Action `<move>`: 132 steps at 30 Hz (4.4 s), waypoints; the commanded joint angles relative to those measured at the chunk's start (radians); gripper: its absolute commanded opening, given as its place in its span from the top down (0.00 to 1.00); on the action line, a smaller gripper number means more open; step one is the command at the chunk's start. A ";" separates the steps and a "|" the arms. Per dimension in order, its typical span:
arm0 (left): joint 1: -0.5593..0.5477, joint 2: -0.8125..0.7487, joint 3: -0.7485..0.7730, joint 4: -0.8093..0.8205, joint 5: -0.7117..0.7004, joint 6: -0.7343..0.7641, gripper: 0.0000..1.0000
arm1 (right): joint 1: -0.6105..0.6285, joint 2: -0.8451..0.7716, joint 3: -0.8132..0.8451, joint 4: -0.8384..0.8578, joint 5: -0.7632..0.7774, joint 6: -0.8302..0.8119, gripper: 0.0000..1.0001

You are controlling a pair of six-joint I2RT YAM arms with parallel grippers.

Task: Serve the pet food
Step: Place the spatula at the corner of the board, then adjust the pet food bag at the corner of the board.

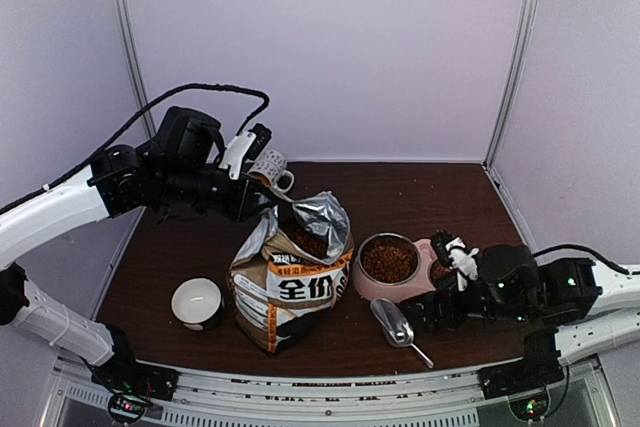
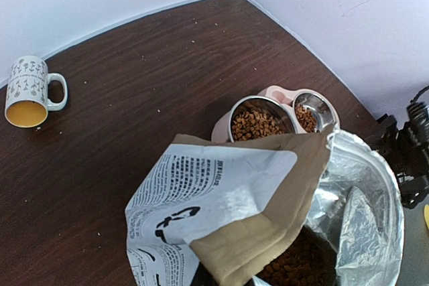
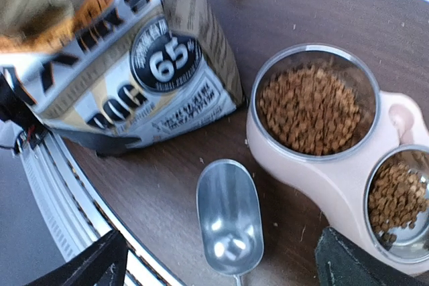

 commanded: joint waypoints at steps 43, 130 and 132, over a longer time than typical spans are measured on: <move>0.058 -0.006 0.285 0.080 0.501 0.341 1.00 | 0.000 0.901 1.406 -0.635 0.156 -0.208 1.00; -0.283 -0.190 -0.003 -0.183 -0.125 0.315 1.00 | -0.126 0.895 1.455 -0.641 -0.113 -0.692 0.29; -0.283 -0.189 0.000 -0.182 -0.125 0.315 1.00 | -0.126 0.927 1.487 -0.664 -0.120 -0.734 0.28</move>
